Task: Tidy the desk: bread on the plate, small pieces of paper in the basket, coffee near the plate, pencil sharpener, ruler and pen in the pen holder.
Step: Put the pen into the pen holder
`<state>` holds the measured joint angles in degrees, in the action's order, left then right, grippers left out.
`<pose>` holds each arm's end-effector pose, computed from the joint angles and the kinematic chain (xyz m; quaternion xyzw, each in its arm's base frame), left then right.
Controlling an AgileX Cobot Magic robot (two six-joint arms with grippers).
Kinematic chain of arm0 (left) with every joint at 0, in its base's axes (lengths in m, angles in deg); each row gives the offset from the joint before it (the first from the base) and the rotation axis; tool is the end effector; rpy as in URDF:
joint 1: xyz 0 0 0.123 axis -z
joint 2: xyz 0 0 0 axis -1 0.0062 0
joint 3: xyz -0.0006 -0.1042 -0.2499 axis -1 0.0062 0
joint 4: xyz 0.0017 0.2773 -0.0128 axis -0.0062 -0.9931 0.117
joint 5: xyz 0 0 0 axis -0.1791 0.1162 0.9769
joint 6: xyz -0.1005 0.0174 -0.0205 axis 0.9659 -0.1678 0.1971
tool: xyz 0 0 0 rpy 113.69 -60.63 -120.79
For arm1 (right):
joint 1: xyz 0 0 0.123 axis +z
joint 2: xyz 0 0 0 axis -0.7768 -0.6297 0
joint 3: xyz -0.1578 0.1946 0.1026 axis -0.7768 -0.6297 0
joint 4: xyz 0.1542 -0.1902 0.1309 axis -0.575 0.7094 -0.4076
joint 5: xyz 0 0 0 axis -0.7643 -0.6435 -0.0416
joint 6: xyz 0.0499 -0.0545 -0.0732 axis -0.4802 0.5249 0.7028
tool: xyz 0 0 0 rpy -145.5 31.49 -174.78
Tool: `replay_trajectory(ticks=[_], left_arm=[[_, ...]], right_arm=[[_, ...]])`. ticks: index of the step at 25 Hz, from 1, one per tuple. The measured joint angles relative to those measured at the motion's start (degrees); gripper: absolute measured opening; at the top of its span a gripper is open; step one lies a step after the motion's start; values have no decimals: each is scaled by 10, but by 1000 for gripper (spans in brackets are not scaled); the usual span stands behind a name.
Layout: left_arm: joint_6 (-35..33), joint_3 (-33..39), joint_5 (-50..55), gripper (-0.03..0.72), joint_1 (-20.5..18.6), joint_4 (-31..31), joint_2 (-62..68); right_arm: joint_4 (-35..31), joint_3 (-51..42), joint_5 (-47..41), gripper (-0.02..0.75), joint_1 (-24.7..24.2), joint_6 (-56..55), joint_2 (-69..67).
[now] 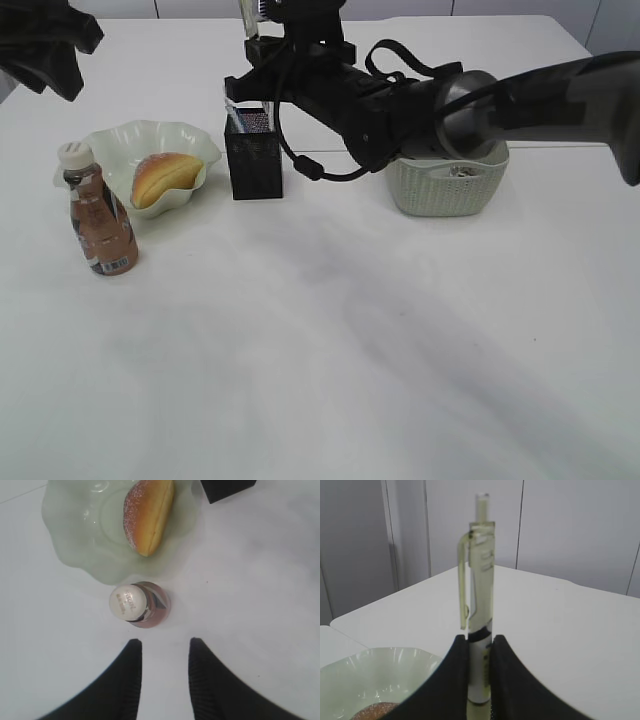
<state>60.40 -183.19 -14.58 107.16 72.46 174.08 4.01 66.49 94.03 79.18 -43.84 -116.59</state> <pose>0.3867 -0.1097 0.3221 0.1391 0.9594 0.0193 0.2448 0.4977 0.2682 0.1956 -0.1983 0.6838 0.1536 0.6852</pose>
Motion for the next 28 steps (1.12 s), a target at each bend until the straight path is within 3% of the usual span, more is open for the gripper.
replay_trajectory(ticks=[14, 28], left_arm=[[0, 0, -7, 239, 0, 0, 1], [0, 0, -20, 239, 0, 0, 1]], right_arm=[[18, 13, -2, 61, 0, -10, -9], [19, 111, -18, 61, 0, -28, -76]])
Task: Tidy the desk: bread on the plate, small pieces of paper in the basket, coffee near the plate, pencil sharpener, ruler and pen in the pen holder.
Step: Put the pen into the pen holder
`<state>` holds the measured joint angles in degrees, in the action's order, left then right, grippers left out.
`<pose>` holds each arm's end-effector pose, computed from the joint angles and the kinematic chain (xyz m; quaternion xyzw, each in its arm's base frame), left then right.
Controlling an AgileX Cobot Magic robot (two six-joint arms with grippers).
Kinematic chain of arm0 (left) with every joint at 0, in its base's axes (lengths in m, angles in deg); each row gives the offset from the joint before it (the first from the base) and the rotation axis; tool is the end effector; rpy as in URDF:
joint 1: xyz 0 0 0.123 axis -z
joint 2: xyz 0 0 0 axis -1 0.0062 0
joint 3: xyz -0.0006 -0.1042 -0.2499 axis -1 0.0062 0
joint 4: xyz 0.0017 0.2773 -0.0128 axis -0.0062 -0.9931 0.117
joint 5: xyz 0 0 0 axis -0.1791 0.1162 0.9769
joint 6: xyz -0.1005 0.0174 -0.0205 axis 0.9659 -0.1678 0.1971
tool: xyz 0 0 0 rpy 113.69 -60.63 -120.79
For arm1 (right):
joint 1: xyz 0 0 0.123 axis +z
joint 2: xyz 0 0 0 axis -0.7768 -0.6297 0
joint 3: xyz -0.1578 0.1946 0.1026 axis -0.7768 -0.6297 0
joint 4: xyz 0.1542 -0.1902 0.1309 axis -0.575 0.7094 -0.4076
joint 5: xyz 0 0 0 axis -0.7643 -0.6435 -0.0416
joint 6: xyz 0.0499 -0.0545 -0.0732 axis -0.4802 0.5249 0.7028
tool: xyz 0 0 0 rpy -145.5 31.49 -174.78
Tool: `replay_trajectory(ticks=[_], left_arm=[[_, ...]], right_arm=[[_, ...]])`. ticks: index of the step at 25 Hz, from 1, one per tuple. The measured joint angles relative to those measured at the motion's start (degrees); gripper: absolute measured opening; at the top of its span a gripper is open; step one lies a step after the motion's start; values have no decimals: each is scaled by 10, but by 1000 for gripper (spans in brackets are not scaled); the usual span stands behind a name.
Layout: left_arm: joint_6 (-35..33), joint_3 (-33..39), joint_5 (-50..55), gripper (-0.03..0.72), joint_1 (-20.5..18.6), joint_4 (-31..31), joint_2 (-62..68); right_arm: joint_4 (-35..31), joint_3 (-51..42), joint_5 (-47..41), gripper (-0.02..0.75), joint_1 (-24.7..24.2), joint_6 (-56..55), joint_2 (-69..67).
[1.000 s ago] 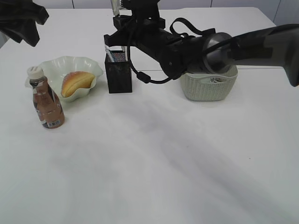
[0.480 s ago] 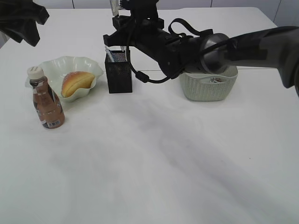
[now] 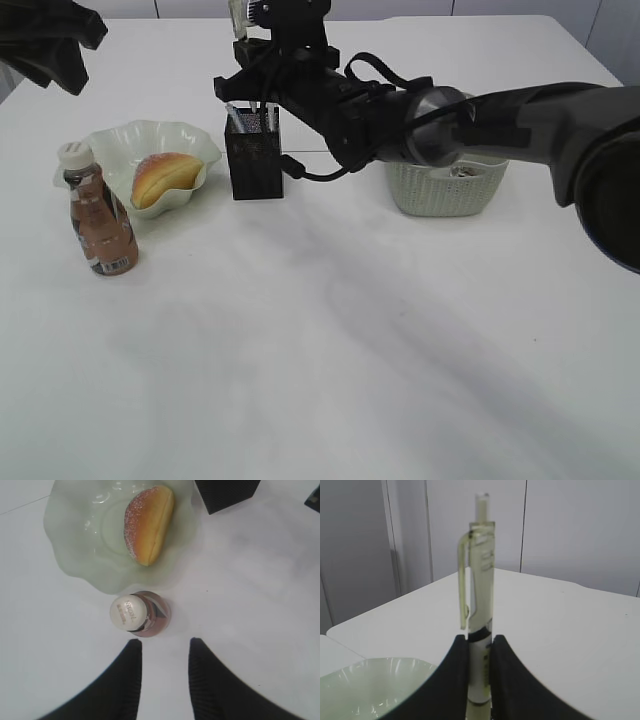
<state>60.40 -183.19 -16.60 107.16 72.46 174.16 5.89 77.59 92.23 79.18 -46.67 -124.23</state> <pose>0.3899 -0.1110 0.3232 0.1397 0.9551 0.0162 0.2609 0.5215 0.2824 0.1856 -0.1934 0.6748 0.1665 0.6925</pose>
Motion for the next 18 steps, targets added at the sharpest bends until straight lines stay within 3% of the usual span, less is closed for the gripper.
replay_trajectory(ticks=[18], left_arm=[[0, 0, -22, 239, 0, 0, 0]], right_arm=[[16, 25, 28, 61, -4, -62, -28]])
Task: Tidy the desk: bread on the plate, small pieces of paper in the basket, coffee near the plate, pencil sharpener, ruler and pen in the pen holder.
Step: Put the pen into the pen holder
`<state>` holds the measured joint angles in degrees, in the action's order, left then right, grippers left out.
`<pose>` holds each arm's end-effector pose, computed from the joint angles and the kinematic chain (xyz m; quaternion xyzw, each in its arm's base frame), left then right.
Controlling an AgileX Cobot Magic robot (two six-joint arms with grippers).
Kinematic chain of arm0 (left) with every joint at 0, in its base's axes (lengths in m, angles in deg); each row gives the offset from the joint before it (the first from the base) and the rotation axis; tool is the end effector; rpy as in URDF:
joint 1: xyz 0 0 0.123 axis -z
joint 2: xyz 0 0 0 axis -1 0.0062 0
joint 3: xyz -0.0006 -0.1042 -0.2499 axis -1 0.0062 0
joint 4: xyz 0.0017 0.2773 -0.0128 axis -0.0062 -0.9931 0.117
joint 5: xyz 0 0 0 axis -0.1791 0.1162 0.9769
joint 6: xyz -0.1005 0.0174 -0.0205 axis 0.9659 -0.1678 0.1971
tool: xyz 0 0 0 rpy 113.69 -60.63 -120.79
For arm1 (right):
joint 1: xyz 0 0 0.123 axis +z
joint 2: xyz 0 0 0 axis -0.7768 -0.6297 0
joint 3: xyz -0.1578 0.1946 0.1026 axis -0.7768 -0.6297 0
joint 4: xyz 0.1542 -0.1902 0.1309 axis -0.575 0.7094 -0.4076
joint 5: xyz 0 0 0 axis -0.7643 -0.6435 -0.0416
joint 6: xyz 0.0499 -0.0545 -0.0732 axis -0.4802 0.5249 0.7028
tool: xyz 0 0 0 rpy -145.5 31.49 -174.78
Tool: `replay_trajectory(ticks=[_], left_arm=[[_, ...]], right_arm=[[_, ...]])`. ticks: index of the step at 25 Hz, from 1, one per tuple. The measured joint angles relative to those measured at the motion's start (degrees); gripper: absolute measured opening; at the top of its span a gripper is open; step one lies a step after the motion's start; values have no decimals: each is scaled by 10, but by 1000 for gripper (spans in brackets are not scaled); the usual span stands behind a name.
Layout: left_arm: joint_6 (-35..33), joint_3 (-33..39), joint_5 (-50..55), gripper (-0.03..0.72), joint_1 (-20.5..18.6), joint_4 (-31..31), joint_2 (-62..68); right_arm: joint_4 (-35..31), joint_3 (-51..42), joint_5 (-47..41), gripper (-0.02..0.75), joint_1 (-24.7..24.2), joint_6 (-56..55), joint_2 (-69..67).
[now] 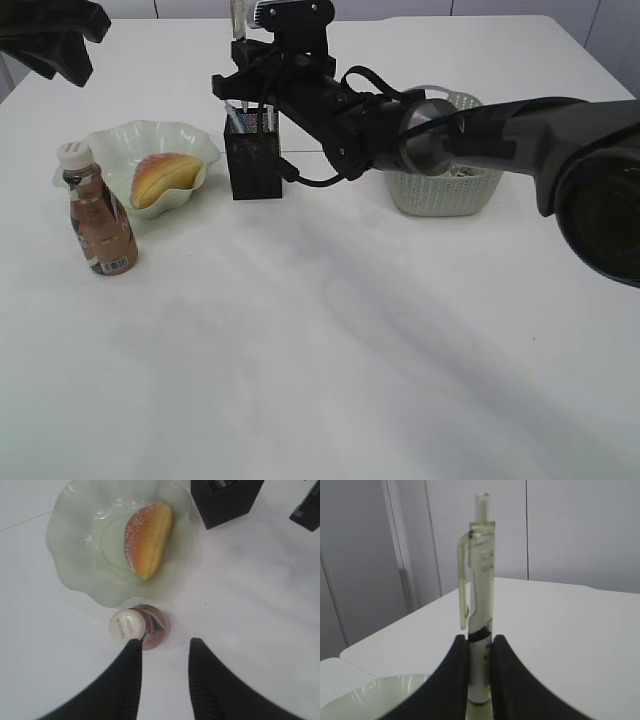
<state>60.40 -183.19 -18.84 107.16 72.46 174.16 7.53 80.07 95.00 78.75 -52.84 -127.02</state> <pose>0.3932 -0.1122 0.3253 0.1402 0.9498 0.0126 0.2793 0.5284 0.2828 0.1774 -0.1648 0.6667 0.2012 0.6984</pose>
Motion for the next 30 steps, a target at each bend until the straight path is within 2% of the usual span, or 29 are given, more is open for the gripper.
replay_trajectory(ticks=[5, 18, 30], left_arm=[[0, 0, 0, 239, 0, 2, 0], [0, 0, -15, 239, 0, 14, 0], [0, 0, -21, 239, 0, 25, 0]], right_arm=[[4, 0, 12, 61, -8, -19, 0], [121, 0, -34, 61, -36, -53, 7], [138, 0, 15, 61, -42, -98, 2]])
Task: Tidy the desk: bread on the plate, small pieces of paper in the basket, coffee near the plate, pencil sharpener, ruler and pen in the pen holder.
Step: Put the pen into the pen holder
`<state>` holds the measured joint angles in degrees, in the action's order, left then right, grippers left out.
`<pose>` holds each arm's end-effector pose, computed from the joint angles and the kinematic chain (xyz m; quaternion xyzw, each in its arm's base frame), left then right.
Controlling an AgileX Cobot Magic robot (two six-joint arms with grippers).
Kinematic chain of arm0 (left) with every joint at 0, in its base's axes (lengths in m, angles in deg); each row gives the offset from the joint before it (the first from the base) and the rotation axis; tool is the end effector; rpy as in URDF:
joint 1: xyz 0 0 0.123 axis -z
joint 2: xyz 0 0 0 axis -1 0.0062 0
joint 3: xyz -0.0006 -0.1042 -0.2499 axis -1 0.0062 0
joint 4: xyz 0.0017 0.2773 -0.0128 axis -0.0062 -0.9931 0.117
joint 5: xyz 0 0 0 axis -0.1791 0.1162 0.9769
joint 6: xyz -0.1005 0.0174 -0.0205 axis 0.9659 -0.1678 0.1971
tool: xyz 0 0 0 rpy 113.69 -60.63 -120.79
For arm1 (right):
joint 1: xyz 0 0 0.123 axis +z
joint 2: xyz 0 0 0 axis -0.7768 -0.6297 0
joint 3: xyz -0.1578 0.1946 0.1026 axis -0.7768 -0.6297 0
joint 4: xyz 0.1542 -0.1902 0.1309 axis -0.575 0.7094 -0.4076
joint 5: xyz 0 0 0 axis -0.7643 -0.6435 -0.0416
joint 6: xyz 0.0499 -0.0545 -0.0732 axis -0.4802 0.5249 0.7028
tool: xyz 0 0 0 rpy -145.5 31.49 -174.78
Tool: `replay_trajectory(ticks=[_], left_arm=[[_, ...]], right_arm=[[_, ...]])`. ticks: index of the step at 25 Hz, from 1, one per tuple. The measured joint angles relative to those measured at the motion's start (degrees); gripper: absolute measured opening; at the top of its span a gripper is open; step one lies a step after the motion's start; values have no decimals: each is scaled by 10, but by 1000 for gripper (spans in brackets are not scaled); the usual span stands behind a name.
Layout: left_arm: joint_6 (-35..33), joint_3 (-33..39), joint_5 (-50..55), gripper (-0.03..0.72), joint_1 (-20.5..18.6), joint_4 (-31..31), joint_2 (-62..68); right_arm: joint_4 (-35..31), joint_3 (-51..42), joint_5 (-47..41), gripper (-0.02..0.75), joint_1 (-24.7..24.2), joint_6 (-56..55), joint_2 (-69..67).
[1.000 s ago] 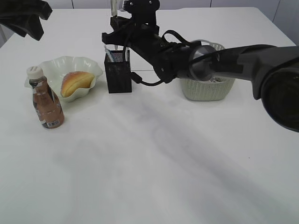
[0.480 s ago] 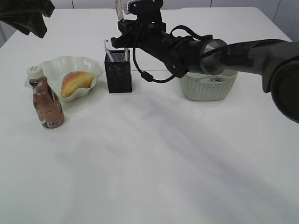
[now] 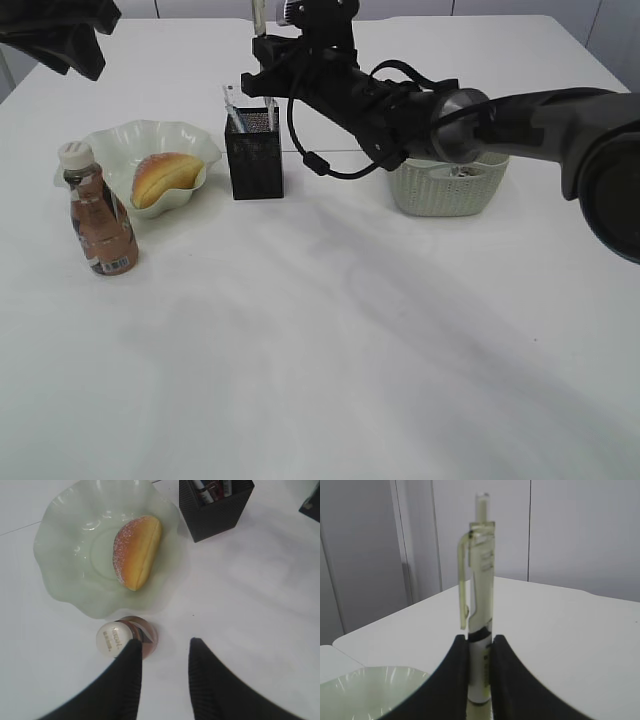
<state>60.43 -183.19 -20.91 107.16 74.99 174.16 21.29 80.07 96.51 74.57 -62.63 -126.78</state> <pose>0.3950 -0.1171 0.3269 0.1350 0.9465 -0.0118 0.2929 0.5418 0.2536 0.1805 -0.1935 0.6554 0.1980 0.7027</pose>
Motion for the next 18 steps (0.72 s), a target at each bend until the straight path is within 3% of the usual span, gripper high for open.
replay_trajectory(ticks=[18], left_arm=[[0, 0, -8, 239, 0, 1, 23]], right_arm=[[8, 0, 16, 61, -1, -10, -11]])
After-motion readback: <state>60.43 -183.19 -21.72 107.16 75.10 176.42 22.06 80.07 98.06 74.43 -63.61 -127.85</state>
